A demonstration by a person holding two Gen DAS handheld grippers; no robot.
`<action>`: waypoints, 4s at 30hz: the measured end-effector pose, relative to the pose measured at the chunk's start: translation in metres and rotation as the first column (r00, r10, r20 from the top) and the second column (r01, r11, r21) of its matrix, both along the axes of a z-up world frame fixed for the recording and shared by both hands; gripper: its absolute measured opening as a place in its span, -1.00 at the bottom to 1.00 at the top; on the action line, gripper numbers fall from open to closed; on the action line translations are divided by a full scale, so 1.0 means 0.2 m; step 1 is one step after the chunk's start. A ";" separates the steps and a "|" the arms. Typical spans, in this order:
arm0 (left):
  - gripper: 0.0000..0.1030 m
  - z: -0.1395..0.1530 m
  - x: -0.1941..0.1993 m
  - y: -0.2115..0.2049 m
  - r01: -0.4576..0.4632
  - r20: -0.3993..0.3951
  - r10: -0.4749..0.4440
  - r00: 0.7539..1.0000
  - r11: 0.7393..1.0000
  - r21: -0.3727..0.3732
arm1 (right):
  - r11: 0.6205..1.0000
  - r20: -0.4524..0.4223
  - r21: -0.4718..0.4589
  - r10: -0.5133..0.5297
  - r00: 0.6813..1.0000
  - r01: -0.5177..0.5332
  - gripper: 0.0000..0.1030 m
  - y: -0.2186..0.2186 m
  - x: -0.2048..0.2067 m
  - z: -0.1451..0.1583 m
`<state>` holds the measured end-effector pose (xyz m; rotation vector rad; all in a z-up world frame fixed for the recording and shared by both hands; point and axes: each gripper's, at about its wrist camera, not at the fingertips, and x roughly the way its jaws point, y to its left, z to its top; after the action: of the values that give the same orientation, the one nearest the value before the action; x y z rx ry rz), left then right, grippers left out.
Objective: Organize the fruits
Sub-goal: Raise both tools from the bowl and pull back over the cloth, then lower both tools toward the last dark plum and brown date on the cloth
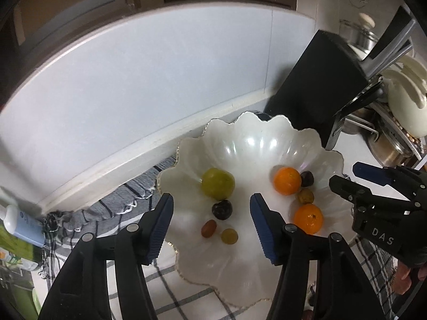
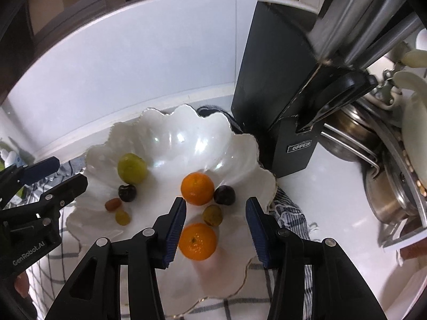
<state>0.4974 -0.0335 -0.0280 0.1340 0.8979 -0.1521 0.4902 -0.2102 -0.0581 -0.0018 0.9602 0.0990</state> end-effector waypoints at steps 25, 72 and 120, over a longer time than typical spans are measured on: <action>0.19 0.29 -0.51 0.07 0.030 0.247 -0.031 0.969 1.000 0.007 | 0.997 0.219 0.004 0.073 0.973 -0.076 -0.07 0.09 -0.49 0.30; 0.29 0.05 -1.09 0.00 0.148 0.271 -0.150 0.951 0.989 0.029 | 0.992 0.244 -0.011 0.121 0.962 -0.122 -0.07 0.05 -1.02 0.11; 0.04 -0.52 -0.93 -0.35 0.349 0.046 -0.346 0.937 0.935 -0.060 | 0.890 0.029 0.041 0.454 0.890 -0.455 -0.33 0.05 -0.73 -0.42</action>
<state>0.3114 -0.1041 -0.1322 0.2322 0.8277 -0.5087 0.3447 -0.2006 -0.1417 -0.1862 0.9239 0.5557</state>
